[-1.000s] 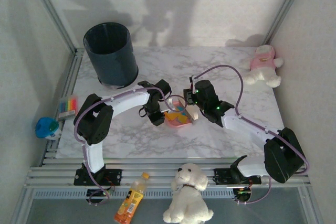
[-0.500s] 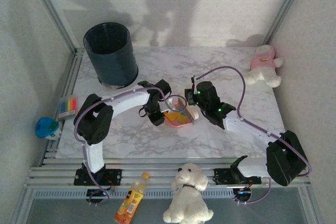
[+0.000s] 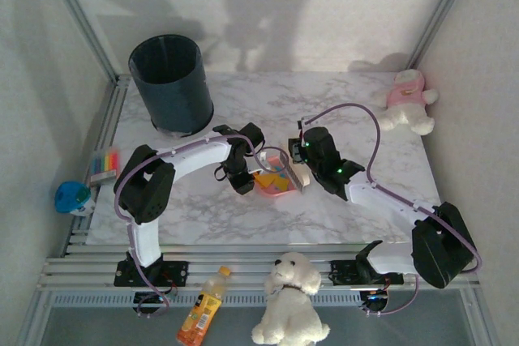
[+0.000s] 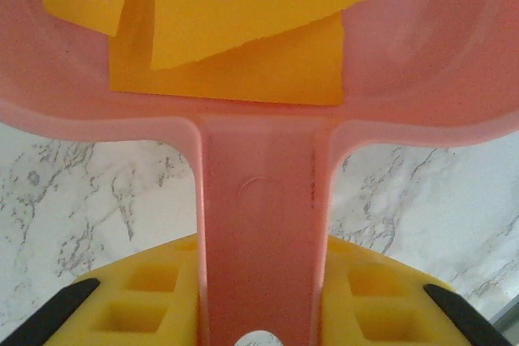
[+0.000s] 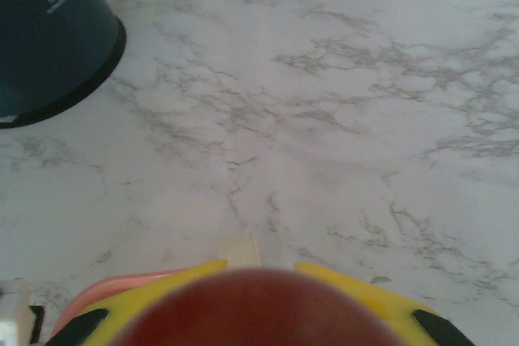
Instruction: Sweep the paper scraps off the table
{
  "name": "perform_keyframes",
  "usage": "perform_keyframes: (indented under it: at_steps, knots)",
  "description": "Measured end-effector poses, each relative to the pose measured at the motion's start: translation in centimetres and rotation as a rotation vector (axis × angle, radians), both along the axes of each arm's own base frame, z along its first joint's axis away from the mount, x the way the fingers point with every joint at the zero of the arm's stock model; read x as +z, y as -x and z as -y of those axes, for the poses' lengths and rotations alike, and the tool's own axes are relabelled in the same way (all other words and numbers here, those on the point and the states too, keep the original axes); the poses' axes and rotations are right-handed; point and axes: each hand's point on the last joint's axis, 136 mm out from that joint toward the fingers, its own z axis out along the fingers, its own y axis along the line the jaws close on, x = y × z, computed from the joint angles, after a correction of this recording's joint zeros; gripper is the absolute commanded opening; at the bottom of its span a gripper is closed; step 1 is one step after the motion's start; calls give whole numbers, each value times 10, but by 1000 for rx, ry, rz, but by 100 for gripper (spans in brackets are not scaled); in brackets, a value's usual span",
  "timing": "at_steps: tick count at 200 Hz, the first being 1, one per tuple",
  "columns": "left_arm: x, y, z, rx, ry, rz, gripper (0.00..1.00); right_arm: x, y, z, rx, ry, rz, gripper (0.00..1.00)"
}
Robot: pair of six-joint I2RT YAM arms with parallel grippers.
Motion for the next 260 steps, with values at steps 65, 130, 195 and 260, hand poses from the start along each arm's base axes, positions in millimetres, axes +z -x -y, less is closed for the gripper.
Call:
perform_keyframes:
  at_steps: [65, 130, 195, 260]
  knots:
    - [0, 0, 0, 0, 0, 0, 0, -1, 6, -11, 62, -29, -21, 0]
    - [-1, -5, 3, 4, 12, 20, 0, 5, 2, 4, -19, -13, 1, 0]
    - [0, -8, 5, 20, 36, 56, 0, 31, 4, 32, -143, -22, 79, 0]
    - [12, -23, 6, 60, 70, 145, 0, 30, 9, 66, -289, 36, 86, 0]
